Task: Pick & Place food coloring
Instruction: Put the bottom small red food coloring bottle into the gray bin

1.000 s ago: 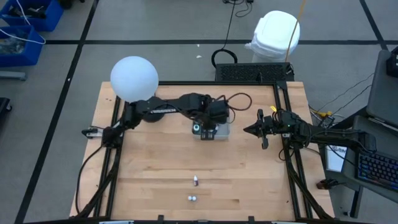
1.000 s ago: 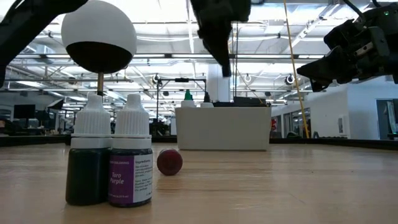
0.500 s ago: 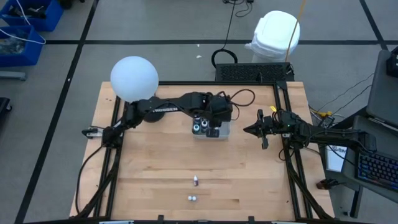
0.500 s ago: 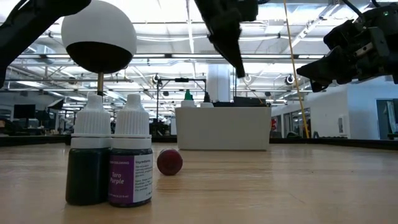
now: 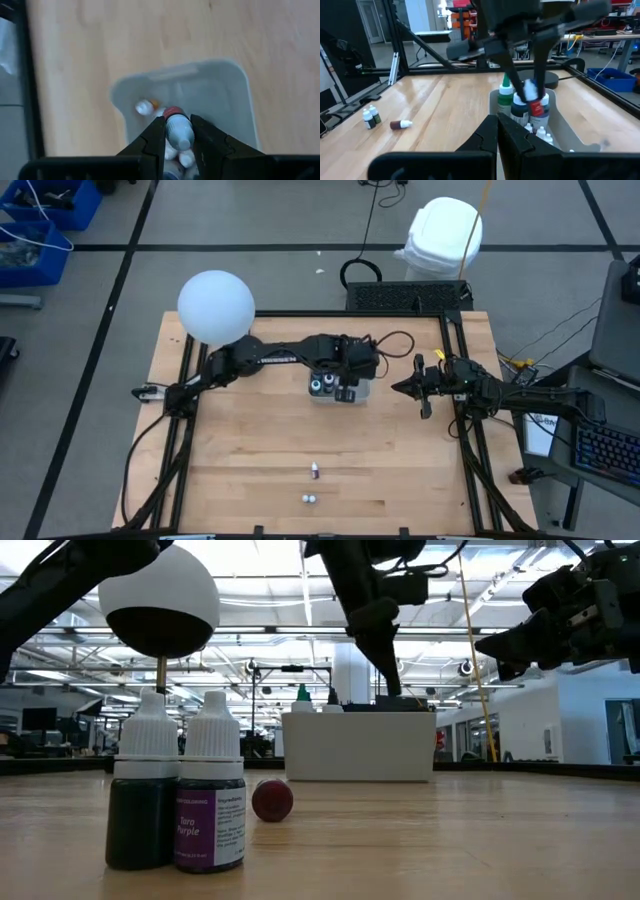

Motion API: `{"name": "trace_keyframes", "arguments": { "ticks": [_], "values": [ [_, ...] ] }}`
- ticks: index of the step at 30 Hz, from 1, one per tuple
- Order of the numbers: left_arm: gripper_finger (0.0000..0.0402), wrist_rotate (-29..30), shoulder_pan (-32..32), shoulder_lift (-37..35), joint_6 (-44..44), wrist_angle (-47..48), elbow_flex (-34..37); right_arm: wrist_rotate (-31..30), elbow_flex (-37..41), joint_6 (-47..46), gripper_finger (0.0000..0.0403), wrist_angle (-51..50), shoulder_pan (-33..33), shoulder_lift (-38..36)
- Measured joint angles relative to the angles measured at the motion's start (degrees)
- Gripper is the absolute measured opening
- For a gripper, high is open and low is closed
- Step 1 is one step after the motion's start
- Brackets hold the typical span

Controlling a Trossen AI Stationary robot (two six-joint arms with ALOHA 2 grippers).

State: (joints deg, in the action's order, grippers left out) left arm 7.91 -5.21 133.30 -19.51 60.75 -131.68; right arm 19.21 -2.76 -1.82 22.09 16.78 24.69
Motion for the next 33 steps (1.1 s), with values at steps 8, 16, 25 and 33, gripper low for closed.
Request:
{"name": "trace_keyframes", "arguments": {
  "ticks": [8,16,25,33],
  "values": [
    [0.0081,-0.9,0.09,1.29,0.23,2.67,0.11,-3.1,-0.01,1.01,0.0,-0.74,-0.01,0.37],
    [0.0081,-3.48,0.31,2.81,0.35,2.1,0.09,-2.95,0.0,0.84,0.0,-2.27,-0.01,0.5],
    [0.0081,-3.38,-0.06,5.17,0.13,2.57,0.11,-2.92,-0.01,0.56,0.0,-1.86,-0.01,0.64],
    [0.0081,-3.42,-0.07,5.17,-0.98,2.3,0.11,-2.9,-0.01,0.56,0.0,-1.7,-0.01,0.66]
  ]
}}
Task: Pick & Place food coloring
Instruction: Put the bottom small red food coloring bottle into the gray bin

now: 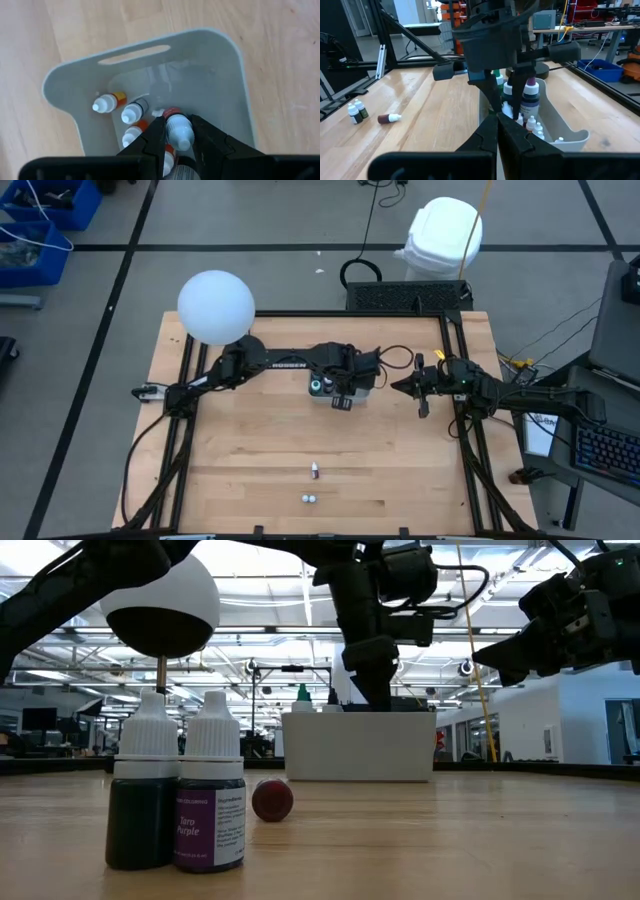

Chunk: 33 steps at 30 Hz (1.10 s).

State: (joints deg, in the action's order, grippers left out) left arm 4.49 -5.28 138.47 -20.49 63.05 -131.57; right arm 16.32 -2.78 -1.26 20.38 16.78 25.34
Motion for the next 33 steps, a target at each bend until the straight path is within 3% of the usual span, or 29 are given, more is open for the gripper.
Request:
{"name": "trace_keyframes", "arguments": {
  "ticks": [21,33],
  "values": [
    [0.0081,-0.91,-0.92,1.77,-1.91,-3.0,0.04,0.04,0.01,0.0,0.0,0.35,0.0,0.07],
    [0.0081,-2.51,-0.59,1.86,-1.93,-3.49,3.69,0.07,0.0,0.0,0.0,0.33,0.0,0.09]
  ]
}}
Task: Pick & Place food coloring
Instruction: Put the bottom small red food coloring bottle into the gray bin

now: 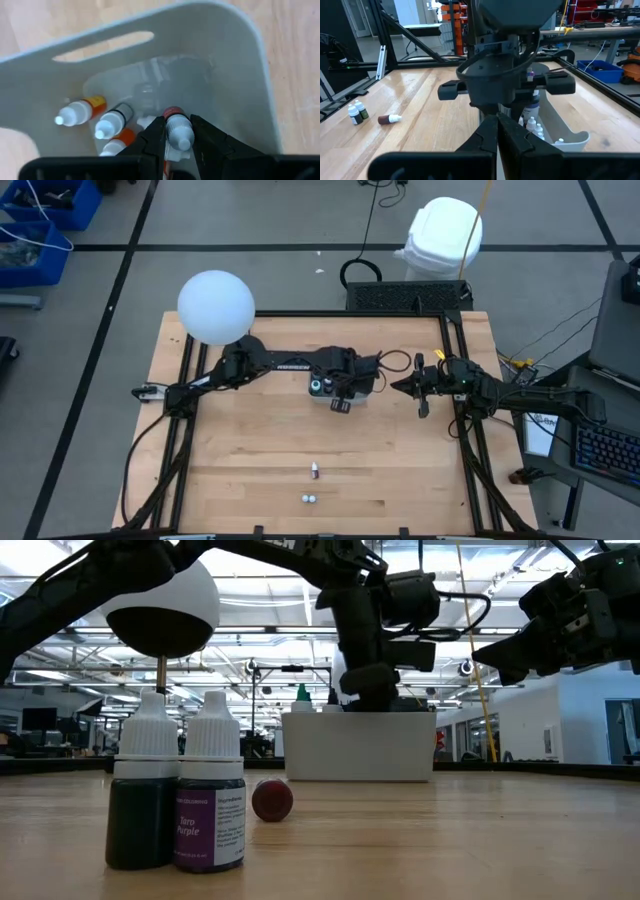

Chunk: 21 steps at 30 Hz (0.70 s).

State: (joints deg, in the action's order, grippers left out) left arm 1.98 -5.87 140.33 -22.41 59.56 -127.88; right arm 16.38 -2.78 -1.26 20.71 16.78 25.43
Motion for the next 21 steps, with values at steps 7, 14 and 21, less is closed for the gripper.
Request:
{"name": "trace_keyframes", "arguments": {
  "ticks": [7,14,21],
  "values": [
    [0.0081,0.01,-0.07,0.02,0.17,-0.33,1.25,0.0,0.01,0.0,0.0,0.0,0.0,0.0],
    [0.0081,0.02,-0.07,0.0,0.15,-0.89,1.27,0.0,0.0,0.0,0.0,0.0,0.0,0.0],
    [0.009,-1.65,-0.07,0.0,-0.08,-0.91,1.29,0.0,0.01,-0.02,0.0,0.0,0.0,0.0]
  ]
}}
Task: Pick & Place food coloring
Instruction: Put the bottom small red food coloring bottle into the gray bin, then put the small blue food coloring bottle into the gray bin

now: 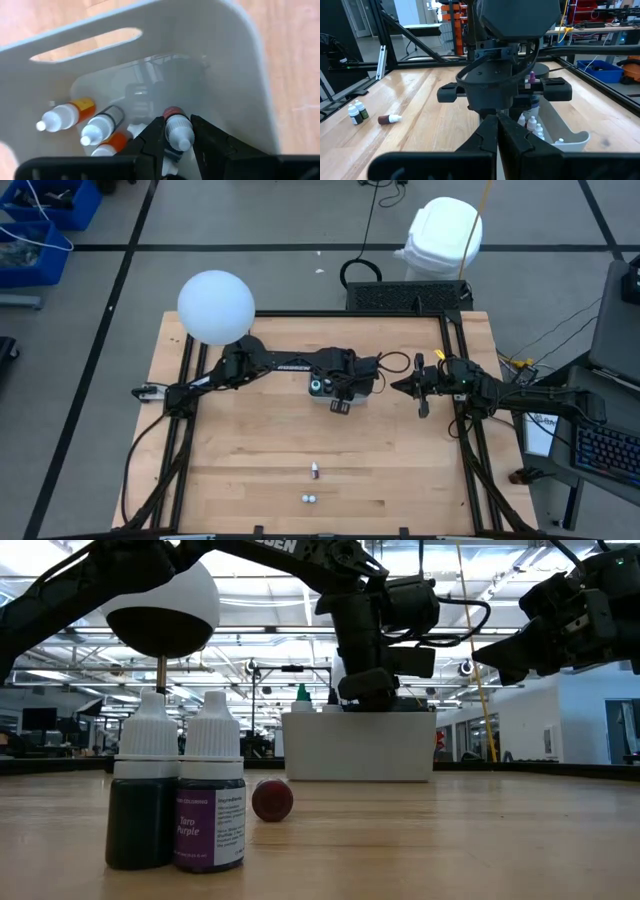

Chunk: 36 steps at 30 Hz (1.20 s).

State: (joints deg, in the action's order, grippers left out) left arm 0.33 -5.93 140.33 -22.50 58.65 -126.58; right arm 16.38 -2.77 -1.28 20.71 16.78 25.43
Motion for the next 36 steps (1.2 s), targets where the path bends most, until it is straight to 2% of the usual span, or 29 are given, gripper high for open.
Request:
{"name": "trace_keyframes", "arguments": {
  "ticks": [8,21,26,31,36],
  "values": [
    [0.0122,-0.51,-0.07,0.0,0.08,0.0,0.0,0.0,0.0,0.02,0.0,0.0,0.0,0.0],
    [0.0118,1.07,0.08,-0.23,-0.74,0.43,-0.22,0.0,0.0,0.02,0.0,0.02,0.0,-0.02],
    [0.0118,4.21,0.91,-0.5,-1.88,4.12,-4.71,0.0,-0.01,0.02,0.0,0.31,-0.02,0.0],
    [0.0118,4.81,0.85,-0.57,-1.77,6.11,-8.17,0.02,0.0,0.01,0.0,0.46,-0.02,0.0],
    [0.0117,5.56,0.87,-0.64,-2.27,5.71,-8.44,0.02,-0.01,0.02,0.0,0.45,-0.02,0.0]
  ]
}}
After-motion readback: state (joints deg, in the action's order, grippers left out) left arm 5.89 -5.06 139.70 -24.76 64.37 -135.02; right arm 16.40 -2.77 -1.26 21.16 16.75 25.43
